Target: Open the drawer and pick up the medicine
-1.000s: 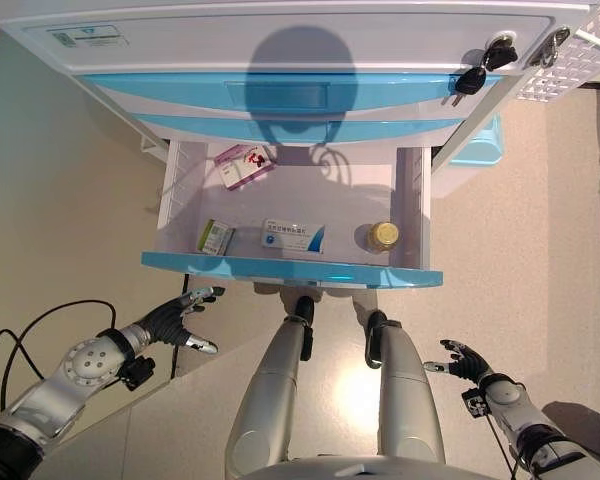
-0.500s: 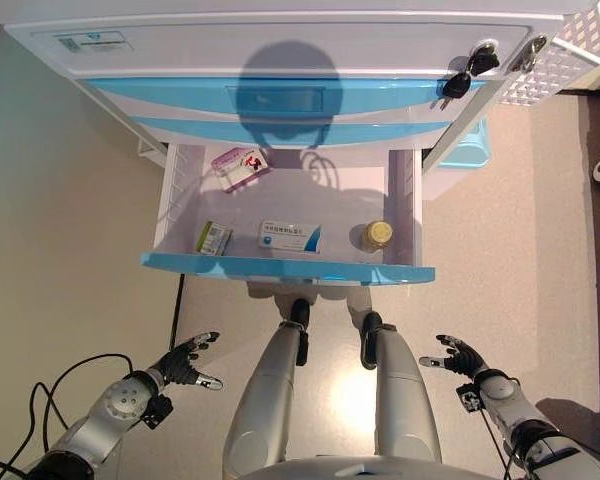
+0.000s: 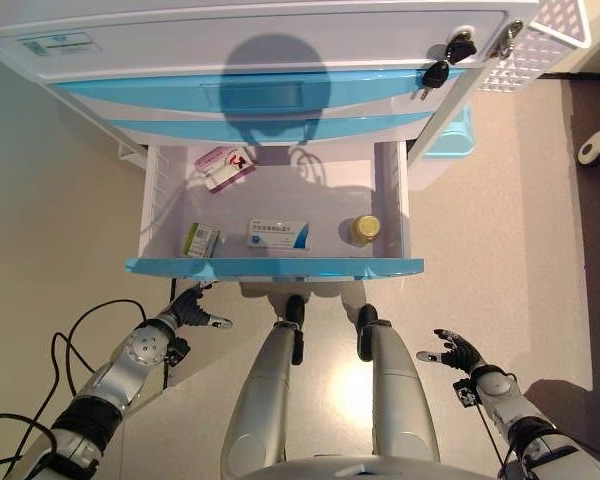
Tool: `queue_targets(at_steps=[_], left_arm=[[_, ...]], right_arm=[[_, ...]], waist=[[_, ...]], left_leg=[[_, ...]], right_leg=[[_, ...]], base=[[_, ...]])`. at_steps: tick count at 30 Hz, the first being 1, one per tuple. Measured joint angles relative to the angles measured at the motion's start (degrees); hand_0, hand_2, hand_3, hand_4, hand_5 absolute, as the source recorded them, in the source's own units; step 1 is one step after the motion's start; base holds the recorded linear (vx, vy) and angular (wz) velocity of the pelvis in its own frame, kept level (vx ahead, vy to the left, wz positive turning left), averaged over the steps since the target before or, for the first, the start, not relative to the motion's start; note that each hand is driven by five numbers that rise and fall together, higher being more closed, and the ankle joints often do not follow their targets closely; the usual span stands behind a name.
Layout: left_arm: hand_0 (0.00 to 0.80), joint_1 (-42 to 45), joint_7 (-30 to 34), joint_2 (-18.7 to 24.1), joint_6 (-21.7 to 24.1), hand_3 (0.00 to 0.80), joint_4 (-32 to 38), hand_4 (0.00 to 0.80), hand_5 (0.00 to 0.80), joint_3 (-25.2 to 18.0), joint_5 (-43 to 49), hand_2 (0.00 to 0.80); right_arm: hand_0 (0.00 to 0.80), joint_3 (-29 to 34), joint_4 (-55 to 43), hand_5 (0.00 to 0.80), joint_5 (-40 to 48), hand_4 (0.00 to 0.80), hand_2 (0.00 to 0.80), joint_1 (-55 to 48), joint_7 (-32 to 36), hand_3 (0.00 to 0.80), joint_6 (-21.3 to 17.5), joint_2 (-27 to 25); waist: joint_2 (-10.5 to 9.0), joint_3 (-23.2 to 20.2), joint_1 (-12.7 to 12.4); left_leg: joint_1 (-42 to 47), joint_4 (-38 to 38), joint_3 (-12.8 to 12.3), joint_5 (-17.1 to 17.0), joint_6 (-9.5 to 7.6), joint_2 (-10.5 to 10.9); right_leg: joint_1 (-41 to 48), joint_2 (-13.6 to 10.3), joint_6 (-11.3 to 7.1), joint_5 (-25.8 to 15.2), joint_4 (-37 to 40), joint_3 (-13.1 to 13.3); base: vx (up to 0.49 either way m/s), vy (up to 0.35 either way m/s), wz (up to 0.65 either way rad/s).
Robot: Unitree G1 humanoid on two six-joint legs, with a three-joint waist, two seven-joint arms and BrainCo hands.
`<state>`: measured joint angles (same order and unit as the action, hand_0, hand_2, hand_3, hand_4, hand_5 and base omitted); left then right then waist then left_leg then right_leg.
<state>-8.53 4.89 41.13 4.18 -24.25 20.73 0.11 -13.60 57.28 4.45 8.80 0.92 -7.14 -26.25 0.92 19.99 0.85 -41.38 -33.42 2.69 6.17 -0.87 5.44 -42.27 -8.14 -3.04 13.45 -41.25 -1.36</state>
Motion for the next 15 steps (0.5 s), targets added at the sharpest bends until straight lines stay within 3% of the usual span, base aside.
queue_targets(at_steps=[11,15], left_arm=[[0.0,-5.4,-1.3,-0.1,-1.0,0.0,-3.7,0.0,0.0,0.1,1.6,0.0],[0.0,-6.8,-2.8,0.8,-1.3,0.0,-4.2,0.0,0.0,0.0,1.7,0.0]], right_arm=[[0.0,0.4,0.2,0.0,0.0,0.0,0.0,0.1,0.5,0.0,0.1,0.1],[0.0,0.4,0.1,0.0,0.0,0.0,0.0,0.0,1.1,0.0,0.1,0.5]], waist=[[-0.74,0.2,0.2],[-1.91,-0.2,0.0]], left_leg=[[0.0,0.0,-1.3,0.2,-0.26,-0.8],[-0.3,0.2,-2.4,-0.1,-0.39,-1.2]], right_leg=[[-0.1,0.8,-0.35,-1.0,1.4,1.1],[-0.8,0.8,-0.46,-1.6,1.6,1.7]], base=[[-0.005,0.024,-0.08],[0.032,0.008,-0.12]])
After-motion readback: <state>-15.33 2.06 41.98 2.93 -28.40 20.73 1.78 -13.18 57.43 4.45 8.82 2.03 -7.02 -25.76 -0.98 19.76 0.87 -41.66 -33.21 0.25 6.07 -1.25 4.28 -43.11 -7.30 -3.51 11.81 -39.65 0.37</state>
